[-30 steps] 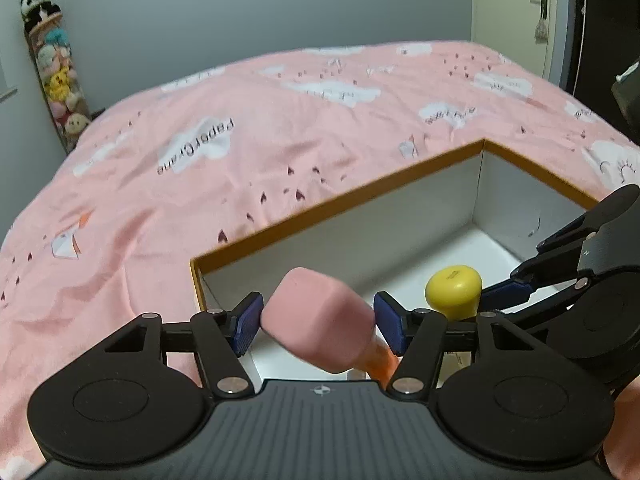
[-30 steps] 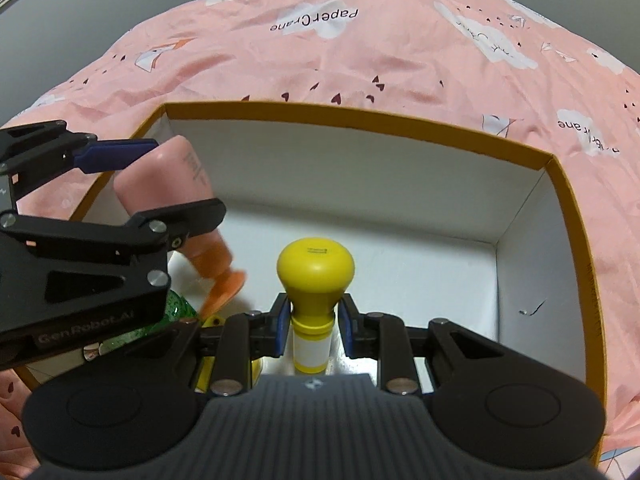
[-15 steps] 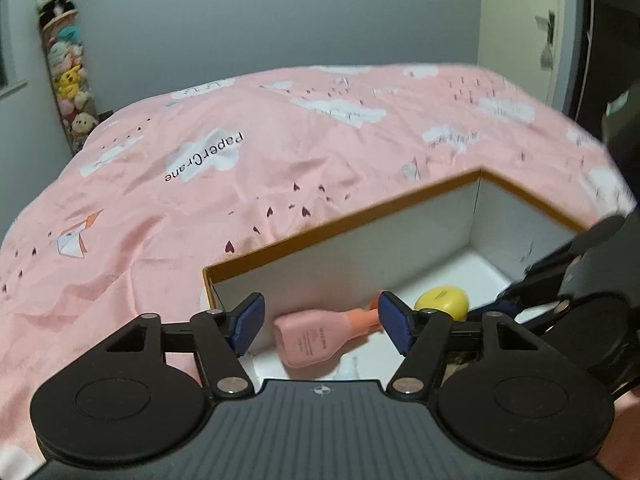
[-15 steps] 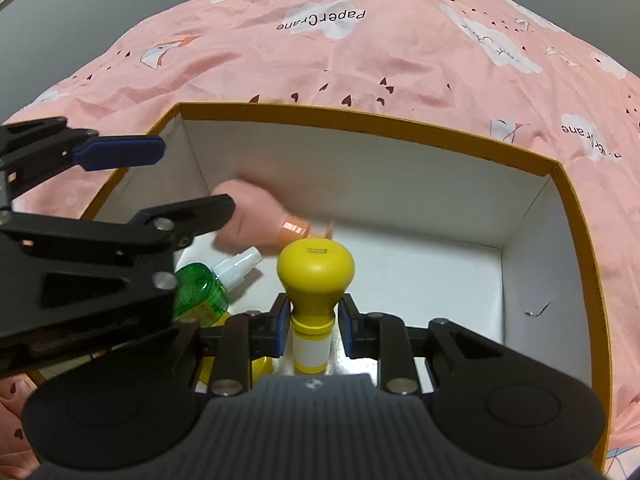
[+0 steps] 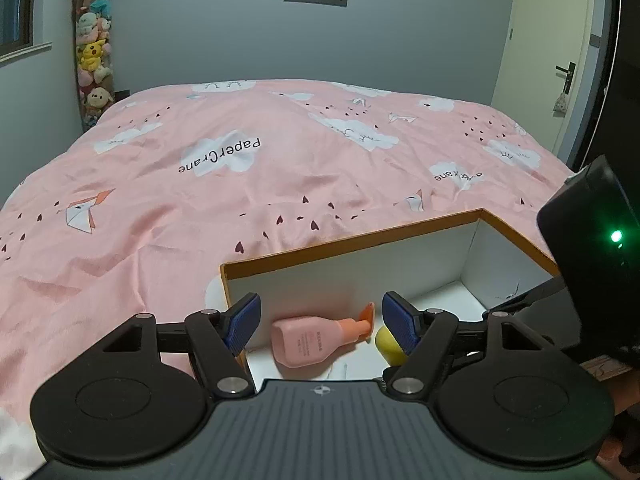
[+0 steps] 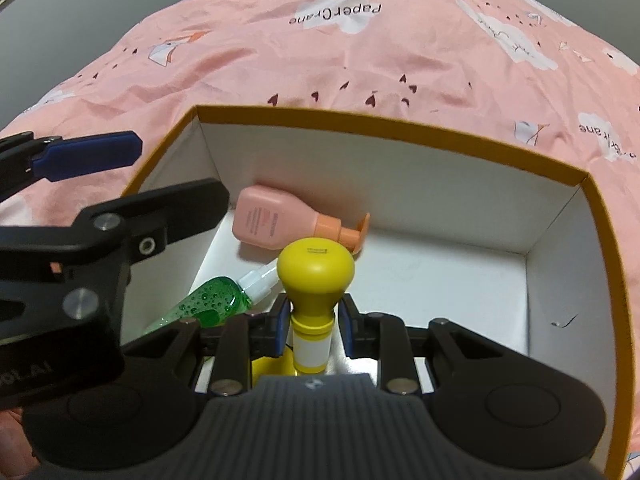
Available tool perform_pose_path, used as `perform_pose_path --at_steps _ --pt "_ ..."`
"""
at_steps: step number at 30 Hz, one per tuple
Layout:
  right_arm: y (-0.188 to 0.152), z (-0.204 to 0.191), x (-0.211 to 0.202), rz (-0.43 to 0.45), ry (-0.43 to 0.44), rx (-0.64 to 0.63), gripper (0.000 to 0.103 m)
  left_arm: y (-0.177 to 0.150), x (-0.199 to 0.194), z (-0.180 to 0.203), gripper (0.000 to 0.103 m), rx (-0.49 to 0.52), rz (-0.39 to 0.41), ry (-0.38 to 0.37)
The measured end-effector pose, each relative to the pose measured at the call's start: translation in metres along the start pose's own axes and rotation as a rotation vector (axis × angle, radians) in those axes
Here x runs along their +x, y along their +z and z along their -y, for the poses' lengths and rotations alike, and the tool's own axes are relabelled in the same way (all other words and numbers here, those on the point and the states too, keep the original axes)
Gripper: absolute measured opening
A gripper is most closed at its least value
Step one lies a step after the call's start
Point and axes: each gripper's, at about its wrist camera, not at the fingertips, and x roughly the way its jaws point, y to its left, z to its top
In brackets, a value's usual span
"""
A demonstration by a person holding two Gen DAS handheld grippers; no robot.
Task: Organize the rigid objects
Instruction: 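Release the pink bottle and yellow-capped tube into the box, then move both tools back toward the remaining items beside the box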
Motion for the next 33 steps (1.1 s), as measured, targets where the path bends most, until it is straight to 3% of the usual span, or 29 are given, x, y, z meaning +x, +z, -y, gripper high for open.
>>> perform_pose_path --at_steps 13,21,24,27,29,33 --pt "-0.002 0.002 0.001 -0.015 -0.028 0.037 0.028 -0.002 -0.002 0.001 0.082 -0.019 -0.006 -0.007" --pt "-0.006 -0.002 -0.012 0.017 -0.058 0.02 0.051 -0.002 -0.006 0.005 0.082 -0.011 0.003 -0.01" --pt "-0.006 -0.006 -0.024 0.045 -0.079 -0.002 0.054 -0.001 -0.01 0.007 0.082 -0.01 0.011 -0.014" --pt "-0.009 -0.009 -0.039 0.083 -0.097 -0.019 0.063 0.001 -0.016 0.008 0.082 -0.036 0.01 -0.042" --pt "-0.011 -0.011 -0.05 0.115 -0.104 -0.016 0.064 0.003 -0.022 0.007 0.083 -0.057 0.019 -0.073" --pt "-0.018 -0.014 -0.073 0.198 -0.121 0.01 0.072 0.007 -0.037 0.01 0.084 -0.054 0.066 -0.055"
